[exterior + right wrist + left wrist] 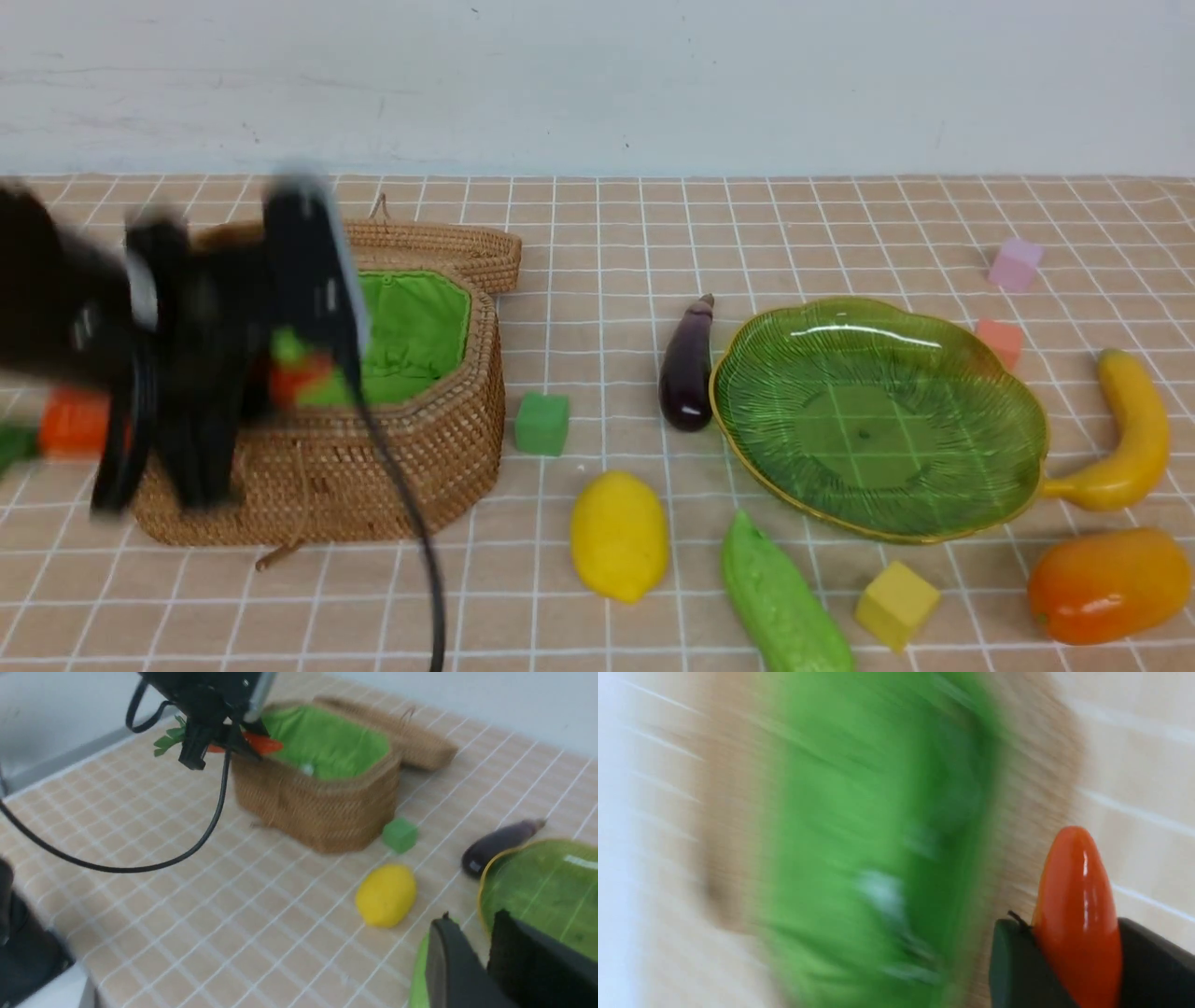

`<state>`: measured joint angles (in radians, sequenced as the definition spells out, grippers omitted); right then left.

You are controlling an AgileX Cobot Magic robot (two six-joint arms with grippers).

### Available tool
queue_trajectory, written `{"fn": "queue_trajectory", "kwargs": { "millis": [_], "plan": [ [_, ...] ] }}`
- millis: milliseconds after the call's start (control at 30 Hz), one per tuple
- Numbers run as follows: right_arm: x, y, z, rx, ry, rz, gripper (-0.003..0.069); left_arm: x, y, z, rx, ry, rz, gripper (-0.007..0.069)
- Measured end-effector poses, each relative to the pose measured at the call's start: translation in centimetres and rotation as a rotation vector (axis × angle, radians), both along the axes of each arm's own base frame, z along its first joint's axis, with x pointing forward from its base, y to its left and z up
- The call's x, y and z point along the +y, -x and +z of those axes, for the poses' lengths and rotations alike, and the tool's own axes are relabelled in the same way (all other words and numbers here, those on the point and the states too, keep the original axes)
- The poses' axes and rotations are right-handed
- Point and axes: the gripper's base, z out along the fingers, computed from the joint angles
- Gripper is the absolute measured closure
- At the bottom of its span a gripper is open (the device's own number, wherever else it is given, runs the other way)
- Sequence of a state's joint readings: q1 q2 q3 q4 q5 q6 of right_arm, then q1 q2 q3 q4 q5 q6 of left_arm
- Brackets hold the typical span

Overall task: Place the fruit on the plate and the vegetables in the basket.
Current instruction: Use the left arm to grab a carrot and put it into the left basket

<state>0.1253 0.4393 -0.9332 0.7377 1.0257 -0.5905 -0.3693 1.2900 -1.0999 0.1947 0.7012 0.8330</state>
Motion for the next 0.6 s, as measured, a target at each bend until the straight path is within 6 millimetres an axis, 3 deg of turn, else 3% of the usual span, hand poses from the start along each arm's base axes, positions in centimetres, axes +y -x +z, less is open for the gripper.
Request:
{"fn": "queue_trajectory", "kwargs": {
  "millis": [67,133,200,267,367,600],
  "plan": [
    [-0.2,-0.4,0.5,-0.043,-0.033,-0.036,0.0499,-0.6,-1.6,1.1,-0.059,0.013,-0.011,0.0399],
    [-0.3,-0.6,0.9,-0.076,-0.059,-0.061,0.0497,-1.2,-3.1,1.0,-0.075,0.017,-0.018,0.0399],
    [-0.4,-0.7,1.3,-0.102,-0.094,-0.077,0.0497,-2.2,-5.4,-0.5,-0.063,0.011,-0.028,0.0399],
    [-0.3,-0.7,1.3,-0.106,-0.104,-0.076,0.0496,-2.5,-6.2,-1.2,-0.061,0.004,-0.034,0.0399],
    [-0.2,-0.6,1.4,-0.098,-0.12,-0.062,0.0492,-3.1,-8.4,-4.0,-0.057,-0.082,-0.069,0.0379],
    [-0.1,-0.4,1.1,-0.068,-0.1,-0.036,0.0486,-2.6,-8.5,-4.0,-0.052,-0.093,-0.013,0.0104]
  ]
}}
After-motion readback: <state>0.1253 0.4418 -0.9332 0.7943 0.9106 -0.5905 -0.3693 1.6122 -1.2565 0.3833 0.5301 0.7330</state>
